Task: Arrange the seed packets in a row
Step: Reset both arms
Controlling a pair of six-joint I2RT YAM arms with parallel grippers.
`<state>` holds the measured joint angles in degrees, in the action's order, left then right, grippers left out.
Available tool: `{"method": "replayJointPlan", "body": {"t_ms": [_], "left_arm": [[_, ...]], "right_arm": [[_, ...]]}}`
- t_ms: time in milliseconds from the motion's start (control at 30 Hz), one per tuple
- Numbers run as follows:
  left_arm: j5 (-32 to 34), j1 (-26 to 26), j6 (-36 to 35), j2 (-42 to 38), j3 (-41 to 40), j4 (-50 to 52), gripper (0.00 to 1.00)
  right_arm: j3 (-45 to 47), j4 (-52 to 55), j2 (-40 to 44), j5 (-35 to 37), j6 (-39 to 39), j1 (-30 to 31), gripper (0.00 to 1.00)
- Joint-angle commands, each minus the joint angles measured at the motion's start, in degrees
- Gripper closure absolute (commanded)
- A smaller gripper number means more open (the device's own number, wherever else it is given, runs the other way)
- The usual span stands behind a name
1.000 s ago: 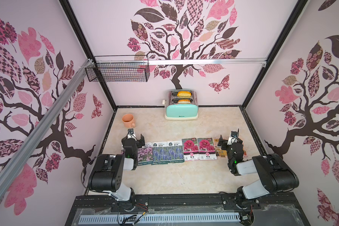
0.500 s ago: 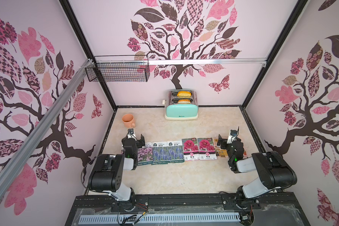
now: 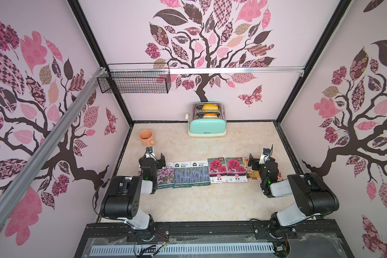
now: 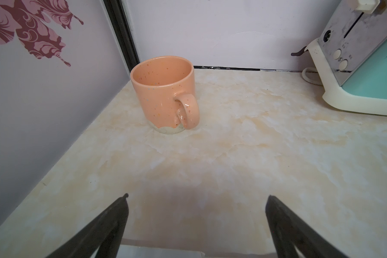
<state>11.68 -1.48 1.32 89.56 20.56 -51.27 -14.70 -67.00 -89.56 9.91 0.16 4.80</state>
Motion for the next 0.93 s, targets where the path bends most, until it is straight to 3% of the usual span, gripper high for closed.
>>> {"method": "replayJointPlan", "body": {"t_ms": [0,900], "left_arm": [[-0.3,0.2,0.1,-0.3,0.7,0.1,0.03],[-1.5,0.7,0.2,-0.3,1.2,1.0,0.03]], "right_arm": [[-1.1,0.5,0.8,-0.3,0.5,-0.2,0.01],[-1.1,0.6,0.8,-0.4,0.5,-0.2,0.01]]}}
